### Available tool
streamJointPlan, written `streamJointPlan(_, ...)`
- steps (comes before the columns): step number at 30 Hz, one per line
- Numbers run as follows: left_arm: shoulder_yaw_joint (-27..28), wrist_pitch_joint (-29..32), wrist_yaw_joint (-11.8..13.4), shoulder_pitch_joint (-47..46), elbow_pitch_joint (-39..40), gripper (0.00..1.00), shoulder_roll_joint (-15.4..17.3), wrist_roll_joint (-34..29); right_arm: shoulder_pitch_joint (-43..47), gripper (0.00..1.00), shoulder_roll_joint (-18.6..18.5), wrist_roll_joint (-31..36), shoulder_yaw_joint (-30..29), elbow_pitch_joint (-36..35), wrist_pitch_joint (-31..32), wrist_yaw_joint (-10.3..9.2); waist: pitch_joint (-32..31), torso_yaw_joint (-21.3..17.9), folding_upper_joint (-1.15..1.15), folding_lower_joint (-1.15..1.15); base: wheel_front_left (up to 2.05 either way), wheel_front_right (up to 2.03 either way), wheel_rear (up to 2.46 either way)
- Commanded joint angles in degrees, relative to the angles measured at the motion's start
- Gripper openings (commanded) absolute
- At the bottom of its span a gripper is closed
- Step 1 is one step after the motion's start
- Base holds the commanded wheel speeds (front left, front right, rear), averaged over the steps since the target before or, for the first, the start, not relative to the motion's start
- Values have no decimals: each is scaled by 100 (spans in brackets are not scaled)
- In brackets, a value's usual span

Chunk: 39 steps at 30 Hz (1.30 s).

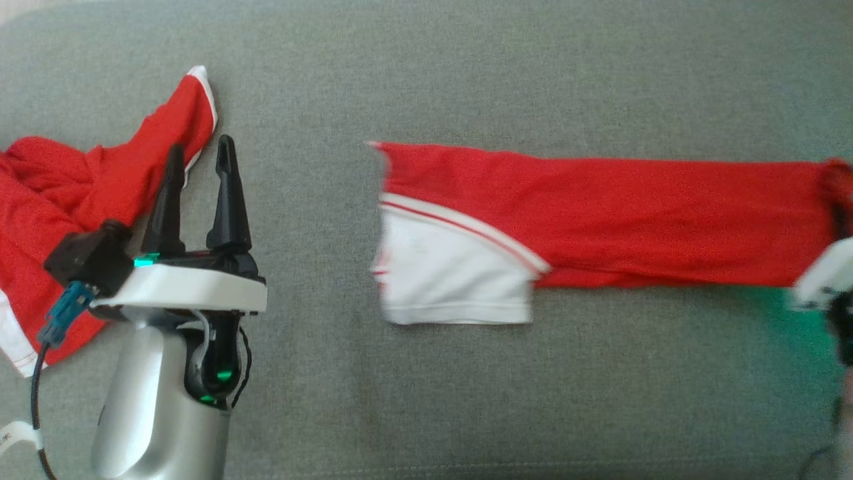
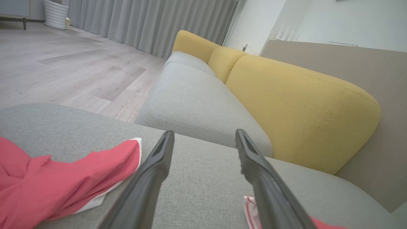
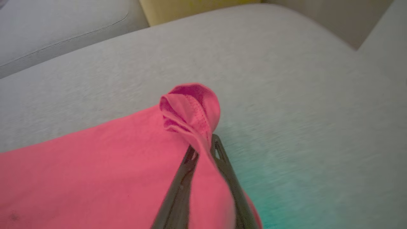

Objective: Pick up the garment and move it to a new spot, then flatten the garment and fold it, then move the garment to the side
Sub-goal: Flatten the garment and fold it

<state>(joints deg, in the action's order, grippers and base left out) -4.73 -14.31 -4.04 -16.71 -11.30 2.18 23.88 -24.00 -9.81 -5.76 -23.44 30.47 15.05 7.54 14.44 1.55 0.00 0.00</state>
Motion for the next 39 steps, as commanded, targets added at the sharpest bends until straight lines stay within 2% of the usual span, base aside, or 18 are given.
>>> streamJointPlan(1,179,-69,-17,-106,162,100,70,58,-109,0,-221,221,-49,-223,-114,-5,-49,0,0,0,0,0,0)
streamJointPlan(5,170,-69,-9,-57,157,100,70,103,-189,0,-398,1292,-624,-313,-446,-5,-174,12,0,0,0,0,0)
streamJointPlan(7,177,-69,1,-11,149,100,70,138,-254,0,-236,1605,-871,-356,-515,-5,-262,15,0,0,0,0,0)
streamJointPlan(11,183,-69,29,83,137,100,70,208,-326,0,-3,1787,-907,-333,-570,-5,-401,13,0,0,0,0,0)
streamJointPlan(13,174,-69,51,185,113,100,70,245,-382,0,235,1708,-698,-337,-531,-5,-552,0,0,0,0,0,0)
streamJointPlan(20,117,-69,70,378,5,100,70,208,-279,0,598,1046,261,-738,-250,-5,-888,26,0,0,0,0,0)
streamJointPlan(24,82,-69,73,479,-36,100,70,208,-107,0,679,567,971,-1122,-73,-5,-1046,53,0,0,0,0,0)
streamJointPlan(29,131,-69,59,536,-26,100,70,180,89,0,690,-575,1903,-1410,111,-5,-1137,123,0,0,0,0,0)
streamJointPlan(34,144,-69,68,558,3,100,70,223,200,0,691,-1229,2458,-1348,39,-5,-1139,193,0,0,0,0,0)
streamJointPlan(39,43,-69,72,554,9,100,70,283,212,0,692,-1837,2947,-860,-275,-5,-1063,330,0,0,0,0,0)
